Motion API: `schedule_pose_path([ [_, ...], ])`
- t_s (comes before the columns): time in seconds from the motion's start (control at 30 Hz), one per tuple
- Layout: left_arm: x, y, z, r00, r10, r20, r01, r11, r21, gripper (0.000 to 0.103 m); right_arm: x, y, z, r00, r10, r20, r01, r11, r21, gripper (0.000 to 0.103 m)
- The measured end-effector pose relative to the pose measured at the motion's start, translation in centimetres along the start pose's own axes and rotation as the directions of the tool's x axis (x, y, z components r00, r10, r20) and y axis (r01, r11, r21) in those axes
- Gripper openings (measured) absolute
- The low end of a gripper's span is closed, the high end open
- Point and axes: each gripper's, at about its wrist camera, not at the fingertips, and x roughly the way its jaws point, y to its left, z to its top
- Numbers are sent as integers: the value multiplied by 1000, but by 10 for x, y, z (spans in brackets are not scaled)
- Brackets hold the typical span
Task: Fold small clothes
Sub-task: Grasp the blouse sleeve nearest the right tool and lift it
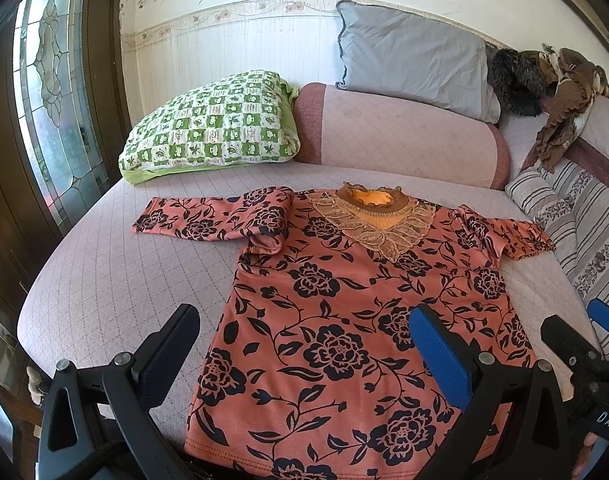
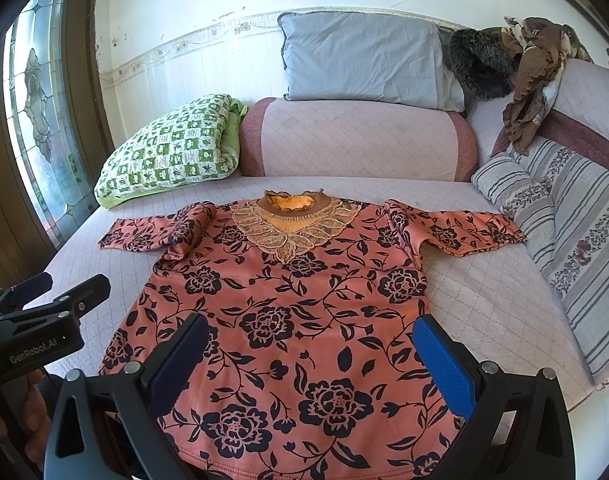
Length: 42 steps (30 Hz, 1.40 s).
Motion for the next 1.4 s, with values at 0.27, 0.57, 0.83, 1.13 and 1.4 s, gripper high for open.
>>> schedule_pose_path([
  [0.27, 48, 28, -12, 996, 13, -91, -19, 998, -58, 103, 41, -101, 8, 992, 127, -20, -116, 952, 283, 103],
  [0.57, 107, 32, -26, 982, 32, -188, -40, 998, -38, 103, 175, -351, 9, 991, 132, -33, -52, 588, 807, 101],
  [0.83, 143, 33, -23, 977, 71, -202, -71, 997, 11, 103, 271, -461, 42, 997, 2, -77, 67, 477, 876, 79],
  [1.13, 160, 54, -30, 965, 116, -234, -121, 993, -4, 103, 324, -475, 82, 973, -100, -207, 225, 598, 769, 5],
  [1.4, 144, 83, -27, 977, 93, -192, -116, 987, -113, 103, 245, -297, 209, 988, 104, 118, -147, 873, 465, 5],
])
